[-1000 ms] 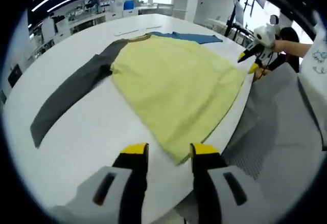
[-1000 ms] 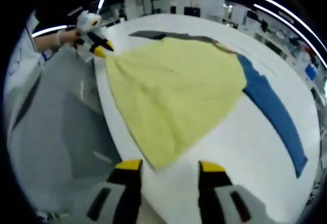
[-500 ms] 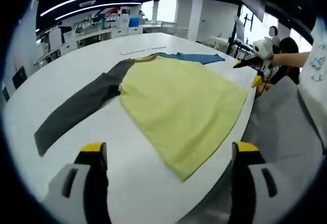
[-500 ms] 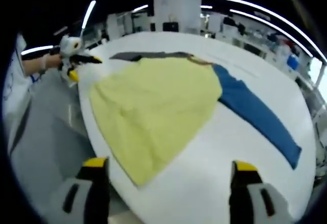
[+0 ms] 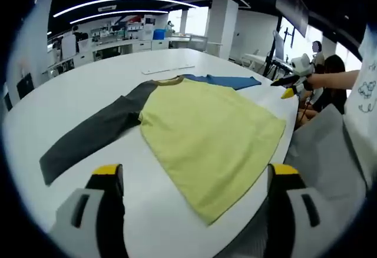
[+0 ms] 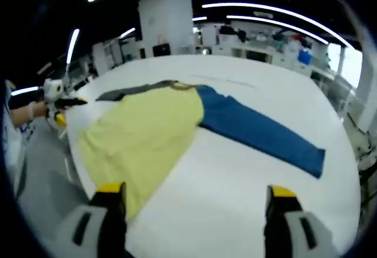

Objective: Fold the garment on the visible template until the final outline fits inside the template.

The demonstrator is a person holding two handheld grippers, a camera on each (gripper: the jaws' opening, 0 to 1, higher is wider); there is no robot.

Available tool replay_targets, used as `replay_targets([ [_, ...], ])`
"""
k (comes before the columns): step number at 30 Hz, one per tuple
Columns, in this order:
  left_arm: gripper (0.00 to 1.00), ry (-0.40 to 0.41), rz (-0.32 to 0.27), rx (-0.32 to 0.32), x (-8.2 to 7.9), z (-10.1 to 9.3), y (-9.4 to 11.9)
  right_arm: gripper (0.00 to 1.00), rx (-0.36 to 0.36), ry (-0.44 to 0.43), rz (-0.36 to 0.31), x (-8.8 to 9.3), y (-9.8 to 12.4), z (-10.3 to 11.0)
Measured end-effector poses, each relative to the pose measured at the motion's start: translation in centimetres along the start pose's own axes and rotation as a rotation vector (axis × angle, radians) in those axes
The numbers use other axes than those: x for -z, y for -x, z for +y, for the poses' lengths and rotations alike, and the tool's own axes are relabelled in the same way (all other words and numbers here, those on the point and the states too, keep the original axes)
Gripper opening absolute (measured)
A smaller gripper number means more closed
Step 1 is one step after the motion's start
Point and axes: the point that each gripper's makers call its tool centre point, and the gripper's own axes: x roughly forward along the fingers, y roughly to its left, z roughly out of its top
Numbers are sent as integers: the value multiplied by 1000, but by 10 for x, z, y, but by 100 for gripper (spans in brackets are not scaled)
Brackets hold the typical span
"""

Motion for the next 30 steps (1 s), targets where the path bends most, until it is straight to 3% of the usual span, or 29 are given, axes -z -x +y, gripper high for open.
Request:
replay_targets([
  [6,99,0,-20,2,-16,-10,-1,96,58,-65,-43,-16,6,-40],
  [13,99,0,-44,5,-31,-19,-5,89,149,-94,-39,-21,12,-83],
  [24,99,28,1,-10,-18,-27,-8,61,308,-237,9,2,-4,-170],
  [30,99,51,27,-21,-11,-40,-9,43,396,-339,-5,5,-12,-208],
])
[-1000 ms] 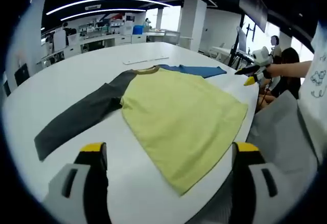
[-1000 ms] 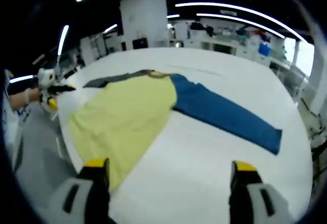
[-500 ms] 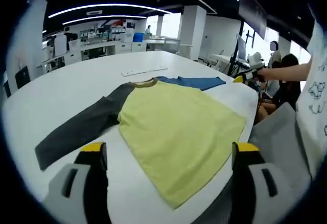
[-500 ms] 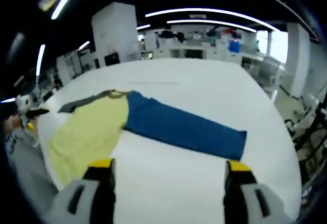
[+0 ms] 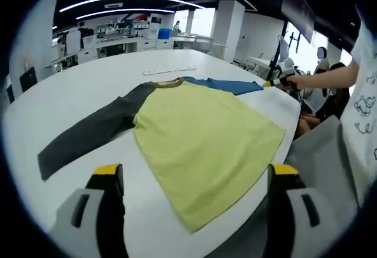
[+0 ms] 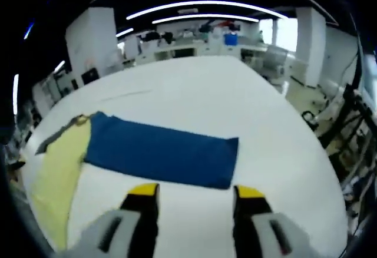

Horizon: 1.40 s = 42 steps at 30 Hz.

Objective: Fold the garment on the visible template until the final outline fits inside the template.

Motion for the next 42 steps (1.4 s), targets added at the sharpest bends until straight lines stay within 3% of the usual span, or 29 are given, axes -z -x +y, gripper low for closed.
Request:
replay_targets([
  [5,99,-9,36,-6,10,0,-1,25,57,3,34,7,-5,-8],
  [7,98,-4,39,-2,11,1,-2,22,71,8,40,7,-15,-15],
  [15,98,7,56,6,17,1,-7,12,83,-89,19,5,-18,-21],
  [21,98,10,59,7,18,-2,-8,9,82,-88,43,13,-23,-16],
  [32,97,16,55,10,22,-5,-9,0,95,-67,61,15,-12,-16],
  [42,97,10,29,15,18,0,-9,0,57,11,-1,-14,-8,0],
])
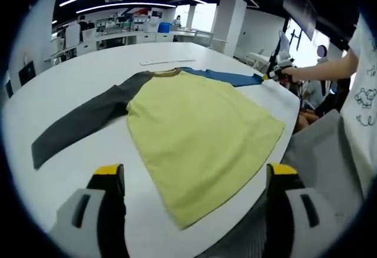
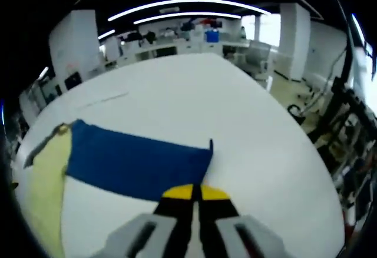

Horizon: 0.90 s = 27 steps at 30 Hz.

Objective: Fold the garment on the visible template until the final outline fits inside the template.

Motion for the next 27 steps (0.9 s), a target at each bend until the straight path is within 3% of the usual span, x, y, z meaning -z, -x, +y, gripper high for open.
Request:
replay_targets([
  [9,97,-13,-31,7,-5,0,-3,0,-116,46,-63,-34,2,49],
  [16,96,-16,-58,23,-9,-4,-8,0,-217,96,-82,-41,11,125],
  [18,96,-11,-67,27,-10,-7,-10,0,-235,83,-84,-46,4,134],
  [21,96,-15,-74,31,-12,-10,-10,0,-286,61,-87,-42,5,173],
  [22,96,-20,-73,31,-11,-10,-10,0,-289,61,-86,-44,4,175],
  [27,96,-31,-79,36,-12,-10,-10,0,-352,64,-88,-46,2,226],
])
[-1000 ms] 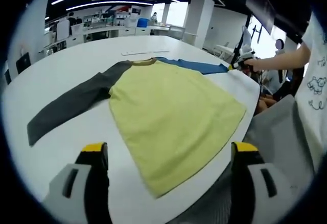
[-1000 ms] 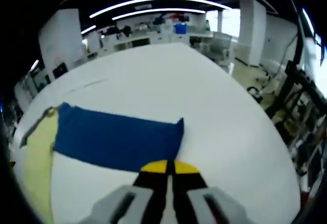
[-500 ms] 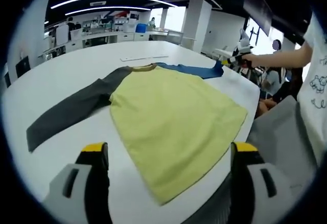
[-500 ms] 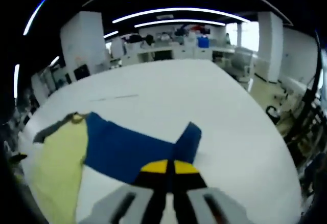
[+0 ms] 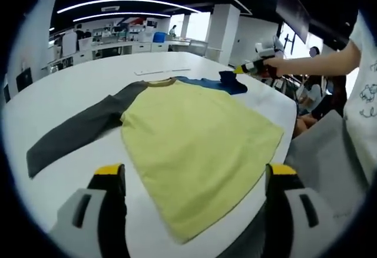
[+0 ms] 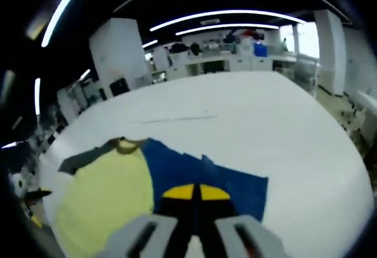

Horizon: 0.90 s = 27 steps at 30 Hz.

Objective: Fold the garment on the visible template until the final outline fits inside the template.

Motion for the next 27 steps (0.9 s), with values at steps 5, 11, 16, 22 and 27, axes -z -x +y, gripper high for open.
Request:
replay_targets([
  [5,95,9,-12,-4,-1,4,2,0,-66,-14,-4,-10,-21,32],
  [11,95,13,-13,-2,2,2,2,0,-133,-11,-2,-10,-37,78],
  [16,95,20,-16,-4,4,6,5,0,-192,-10,-6,-15,-49,116],
  [22,95,24,-16,-6,5,9,5,0,-243,3,-4,-21,-62,148],
  [27,95,15,-9,-10,7,9,3,0,-292,40,-4,-24,-66,184],
])
